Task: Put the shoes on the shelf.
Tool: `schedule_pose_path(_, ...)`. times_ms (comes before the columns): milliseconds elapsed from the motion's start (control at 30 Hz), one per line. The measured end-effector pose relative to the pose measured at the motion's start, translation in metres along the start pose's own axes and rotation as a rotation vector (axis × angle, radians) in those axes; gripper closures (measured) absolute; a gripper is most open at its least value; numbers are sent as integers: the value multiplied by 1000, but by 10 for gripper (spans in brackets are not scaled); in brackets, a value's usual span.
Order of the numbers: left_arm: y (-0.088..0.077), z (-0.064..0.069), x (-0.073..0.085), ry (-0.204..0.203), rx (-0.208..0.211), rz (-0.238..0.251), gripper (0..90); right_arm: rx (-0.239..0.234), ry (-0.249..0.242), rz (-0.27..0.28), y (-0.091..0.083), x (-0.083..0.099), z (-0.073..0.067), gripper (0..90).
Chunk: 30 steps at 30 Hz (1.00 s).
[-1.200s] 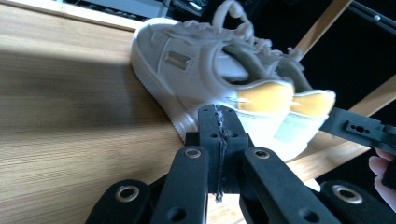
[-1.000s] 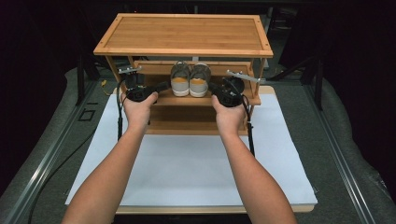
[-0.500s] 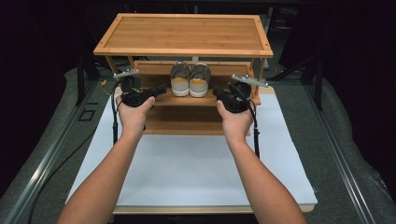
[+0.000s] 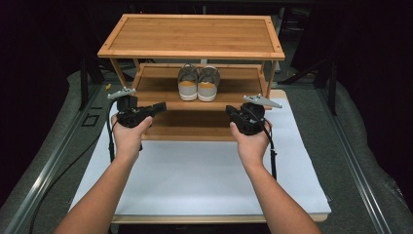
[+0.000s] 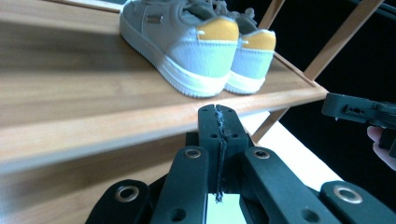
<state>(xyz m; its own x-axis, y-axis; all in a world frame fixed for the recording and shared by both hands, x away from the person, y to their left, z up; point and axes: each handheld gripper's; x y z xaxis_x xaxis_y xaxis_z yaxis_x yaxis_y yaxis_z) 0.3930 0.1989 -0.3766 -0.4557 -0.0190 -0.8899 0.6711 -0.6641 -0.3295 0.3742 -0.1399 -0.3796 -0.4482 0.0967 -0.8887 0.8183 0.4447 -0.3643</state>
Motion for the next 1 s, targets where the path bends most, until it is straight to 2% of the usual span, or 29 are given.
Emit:
schedule_pose_path(33,-2,0,2,2,2,1,899,4,1,12,-3,2,0,891)
schedule_pose_path(100,-6,1,7,10,6,-3,899,1,5,-10,-8,6,3,891)
schedule_pose_path(167,-10,2,12,25,7,-8,899,16,1,-25,-10,11,6,891)
schedule_pose_path(267,-15,3,22,49,6,-21,899,7,17,-36,-13,21,10,892)
schedule_pose_path(333,-18,2,29,59,3,-25,899,15,6,-46,-17,28,12,893)
schedule_pose_path(500,-24,-3,50,57,-3,-55,899,16,8,-62,-24,49,16,894)
schedule_pose_path(667,-28,-8,70,30,3,-66,898,17,28,-68,-28,69,22,893)
schedule_pose_path(800,-33,-9,82,62,-6,-82,899,16,38,-71,-32,82,24,893)
schedule_pose_path(933,-40,-10,92,65,-5,-90,899,27,29,-76,-36,94,25,892)
schedule_pose_path(1000,-43,-11,98,65,-9,-87,898,17,30,-76,-37,100,26,892)
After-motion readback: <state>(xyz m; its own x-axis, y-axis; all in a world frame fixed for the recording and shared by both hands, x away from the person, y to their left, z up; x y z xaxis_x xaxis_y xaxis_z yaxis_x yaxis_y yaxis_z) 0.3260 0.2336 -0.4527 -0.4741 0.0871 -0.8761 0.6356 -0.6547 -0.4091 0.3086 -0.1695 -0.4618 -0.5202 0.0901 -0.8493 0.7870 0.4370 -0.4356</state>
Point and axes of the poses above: each handheld gripper's, and its own axes: y roughly forward along the jaws, x roughly out of its underside, z roughly to its right, and after that the axes turned 3 degrees about y, right-handed
